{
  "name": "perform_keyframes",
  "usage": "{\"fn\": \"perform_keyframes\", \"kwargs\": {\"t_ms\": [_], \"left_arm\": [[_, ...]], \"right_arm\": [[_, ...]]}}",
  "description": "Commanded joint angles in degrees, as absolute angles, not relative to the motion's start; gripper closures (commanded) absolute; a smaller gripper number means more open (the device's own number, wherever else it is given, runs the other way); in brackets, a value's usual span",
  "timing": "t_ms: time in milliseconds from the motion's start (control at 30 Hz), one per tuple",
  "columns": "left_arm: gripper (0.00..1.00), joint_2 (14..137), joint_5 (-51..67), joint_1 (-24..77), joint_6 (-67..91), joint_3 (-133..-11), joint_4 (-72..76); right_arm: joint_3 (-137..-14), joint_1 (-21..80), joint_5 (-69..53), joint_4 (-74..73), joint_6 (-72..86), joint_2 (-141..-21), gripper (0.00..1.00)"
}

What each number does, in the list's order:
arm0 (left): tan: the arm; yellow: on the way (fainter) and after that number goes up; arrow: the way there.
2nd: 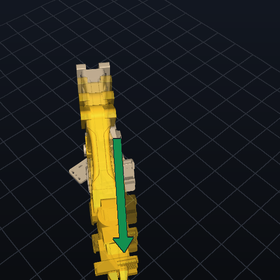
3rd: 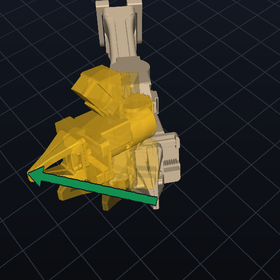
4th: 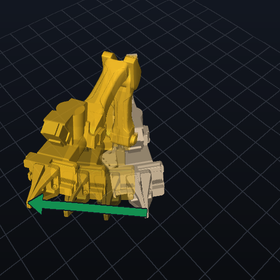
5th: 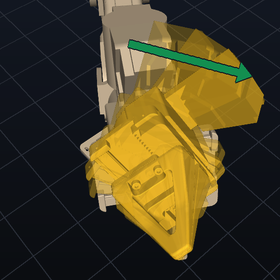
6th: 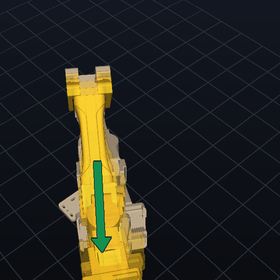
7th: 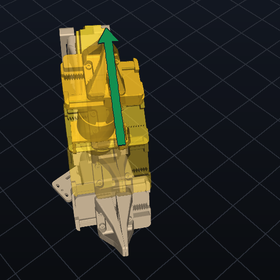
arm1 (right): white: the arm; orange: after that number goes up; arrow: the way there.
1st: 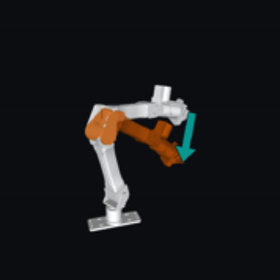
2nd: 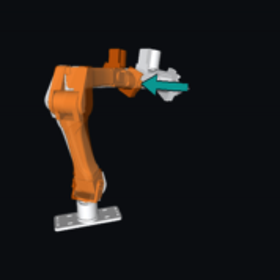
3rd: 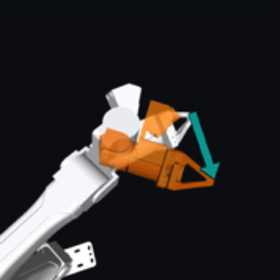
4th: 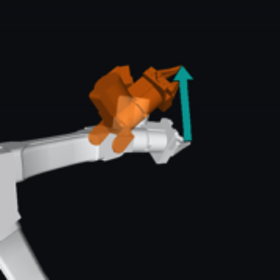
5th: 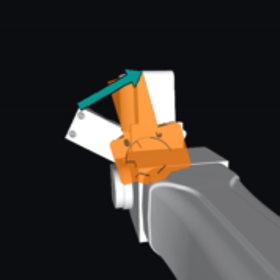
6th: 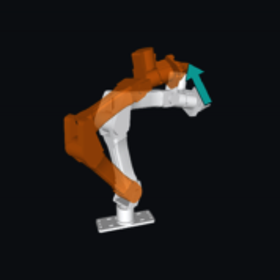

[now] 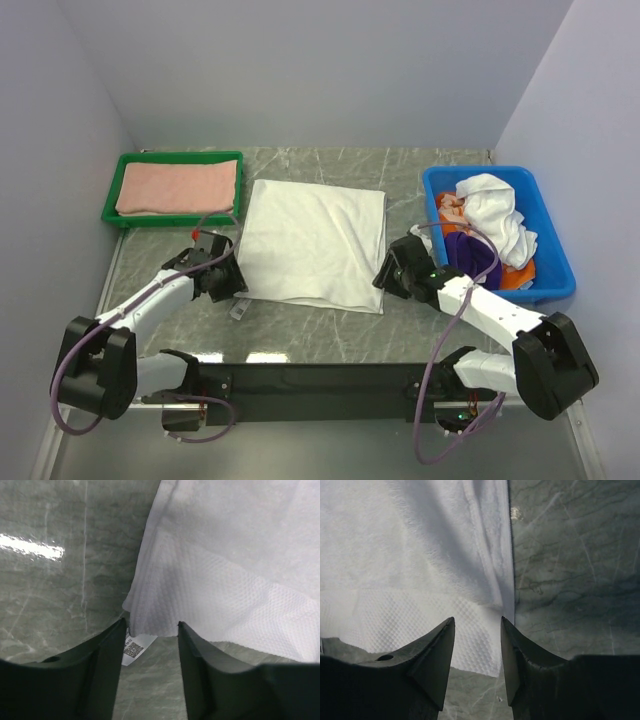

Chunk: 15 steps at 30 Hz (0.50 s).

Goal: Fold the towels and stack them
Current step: Fold the towel

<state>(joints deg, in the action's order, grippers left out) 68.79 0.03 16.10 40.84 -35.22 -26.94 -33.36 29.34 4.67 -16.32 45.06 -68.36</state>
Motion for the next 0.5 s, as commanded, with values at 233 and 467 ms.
{"fn": "perform_keyframes", "kwargs": {"t_ms": [233,467], "left_arm": [[0.59,68.4,-3.7,17.6,42.6,-35.0,-26.2],[0.68,68.4,-4.5,17.9,42.8,-35.2,-26.5]], "right_arm": [[-29.0,27.2,1.4,-16.0,48.2,-66.9,0.52],[-29.0,27.0,1.0,-15.9,48.3,-67.1,0.56]]}}
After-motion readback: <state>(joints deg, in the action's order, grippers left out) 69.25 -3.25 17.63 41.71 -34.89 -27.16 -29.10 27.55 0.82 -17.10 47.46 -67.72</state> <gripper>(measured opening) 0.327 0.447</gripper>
